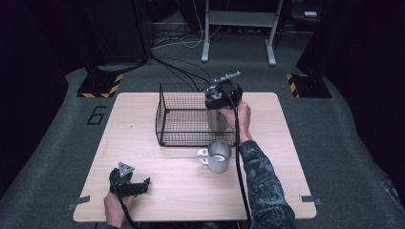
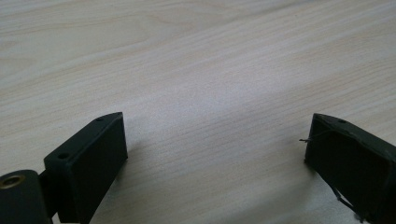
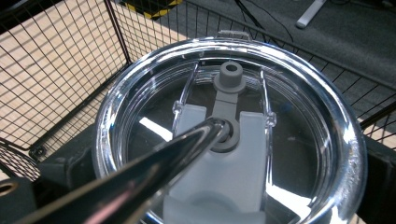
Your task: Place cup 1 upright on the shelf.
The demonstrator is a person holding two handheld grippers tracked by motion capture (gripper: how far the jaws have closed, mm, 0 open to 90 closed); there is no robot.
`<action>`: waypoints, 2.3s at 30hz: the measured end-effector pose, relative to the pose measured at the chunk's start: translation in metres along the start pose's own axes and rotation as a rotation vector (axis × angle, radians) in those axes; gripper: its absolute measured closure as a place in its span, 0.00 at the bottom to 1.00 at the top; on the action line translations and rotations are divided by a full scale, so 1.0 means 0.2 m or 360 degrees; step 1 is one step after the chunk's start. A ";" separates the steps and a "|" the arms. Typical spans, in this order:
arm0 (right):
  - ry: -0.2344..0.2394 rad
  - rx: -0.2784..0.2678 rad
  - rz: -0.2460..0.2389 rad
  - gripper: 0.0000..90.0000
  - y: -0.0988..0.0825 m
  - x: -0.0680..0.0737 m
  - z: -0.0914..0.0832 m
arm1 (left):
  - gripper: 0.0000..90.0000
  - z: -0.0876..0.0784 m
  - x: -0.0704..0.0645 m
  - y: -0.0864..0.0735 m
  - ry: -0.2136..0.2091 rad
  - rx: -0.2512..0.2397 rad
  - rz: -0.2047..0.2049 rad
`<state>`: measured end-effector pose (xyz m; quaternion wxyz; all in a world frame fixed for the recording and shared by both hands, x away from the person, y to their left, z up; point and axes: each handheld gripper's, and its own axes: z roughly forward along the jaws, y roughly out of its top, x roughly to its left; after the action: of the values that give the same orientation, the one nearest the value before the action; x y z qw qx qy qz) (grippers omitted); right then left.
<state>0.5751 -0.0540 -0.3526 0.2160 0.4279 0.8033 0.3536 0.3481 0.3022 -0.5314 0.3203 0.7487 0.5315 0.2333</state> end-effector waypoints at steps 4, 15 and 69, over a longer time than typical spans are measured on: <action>-0.0001 0.0024 0.0018 0.04 -0.02 0.00 0.03 | 0.06 0.00 0.00 0.00 0.0004 -0.0014 -0.0014; 0.0011 0.0066 0.0048 0.04 -0.06 -0.01 0.09 | 0.06 0.00 0.00 0.00 0.0004 -0.0014 -0.0013; 0.0007 0.0089 0.0068 0.00 -0.05 -0.03 -0.17 | 0.06 0.00 0.00 0.00 0.0007 -0.0011 -0.0002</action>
<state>0.5508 -0.0756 -0.3380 0.1947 0.4500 0.8041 0.3363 0.3485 0.3021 -0.5317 0.3219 0.7467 0.5318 0.2365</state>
